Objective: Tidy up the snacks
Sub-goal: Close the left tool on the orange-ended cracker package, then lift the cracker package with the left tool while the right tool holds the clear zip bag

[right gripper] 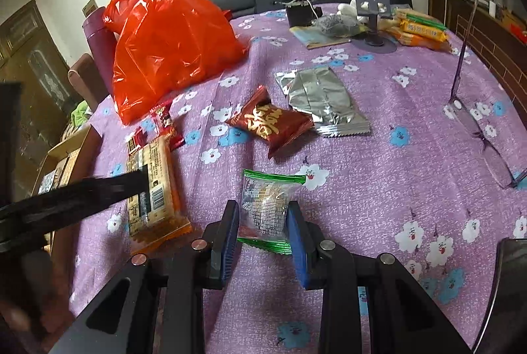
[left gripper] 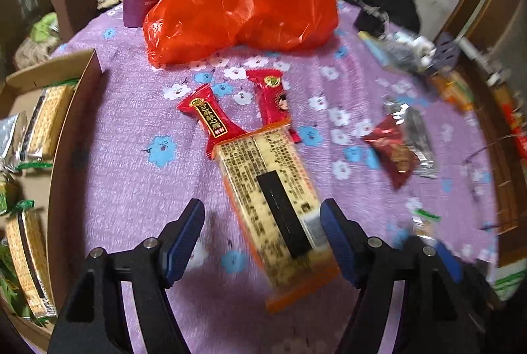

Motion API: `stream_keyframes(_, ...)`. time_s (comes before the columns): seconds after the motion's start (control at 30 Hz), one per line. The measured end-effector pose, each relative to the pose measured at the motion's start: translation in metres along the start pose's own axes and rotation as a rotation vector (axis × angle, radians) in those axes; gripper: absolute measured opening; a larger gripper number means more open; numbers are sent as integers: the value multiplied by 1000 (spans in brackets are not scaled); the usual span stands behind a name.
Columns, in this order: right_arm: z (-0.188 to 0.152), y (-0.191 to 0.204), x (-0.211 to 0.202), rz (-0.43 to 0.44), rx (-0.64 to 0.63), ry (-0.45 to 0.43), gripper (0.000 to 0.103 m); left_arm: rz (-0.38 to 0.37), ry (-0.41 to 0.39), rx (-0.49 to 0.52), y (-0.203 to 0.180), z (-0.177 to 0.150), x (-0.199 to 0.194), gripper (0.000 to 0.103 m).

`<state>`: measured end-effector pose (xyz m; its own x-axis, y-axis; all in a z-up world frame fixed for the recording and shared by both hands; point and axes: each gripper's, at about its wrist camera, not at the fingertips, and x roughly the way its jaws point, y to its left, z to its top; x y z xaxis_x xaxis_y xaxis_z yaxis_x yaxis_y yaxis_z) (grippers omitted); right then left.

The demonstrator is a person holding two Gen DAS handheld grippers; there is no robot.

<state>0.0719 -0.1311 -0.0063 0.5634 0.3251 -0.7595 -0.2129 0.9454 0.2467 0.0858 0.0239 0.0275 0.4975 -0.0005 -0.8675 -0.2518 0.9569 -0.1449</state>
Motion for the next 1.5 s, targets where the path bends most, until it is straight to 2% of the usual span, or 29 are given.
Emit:
stream_keyframes(0.1,1,-1,-2,0,-4,-8,32,38,-52,41,-8,-2,3,74)
stream_keyframes(0.2,2,-1,-4,17,-5,-12,32,31,-75,117,-12,-6,4,74)
stream_keyframes(0.27,1,0,-4,22,-9,-15,32,-6,-72,133,-5,-8,4,74)
stream_keyframes(0.43,0,6,-4,33,-18,-14,32,-122,-28,95,23,-8,5,74)
stream_keyframes(0.63,-1,9,0,31,-34,-5,32,-57,-74,165,8,-12,9,74)
stream_keyframes(0.7,-1,8,1,31,-31,-4,32,-40,-100,189,5,-16,8,66)
stream_keyframes(0.73,-1,7,1,32,-31,-4,32,-22,-112,194,6,-18,8,56)
stream_keyframes(0.77,-1,7,1,33,-30,-4,32,-9,-120,202,7,-19,7,52)
stream_keyframes(0.9,-2,9,2,39,-40,-2,32,-50,-114,199,19,-27,-3,52)
stream_keyframes(1.1,-4,15,2,64,-57,-6,32,-98,-175,218,22,-36,-13,52)
stream_keyframes(1.2,-4,17,3,68,-64,-9,32,-94,-226,255,17,-38,-19,52)
stream_keyframes(1.5,-5,21,4,78,-70,-10,32,-92,-307,334,1,-42,-32,52)
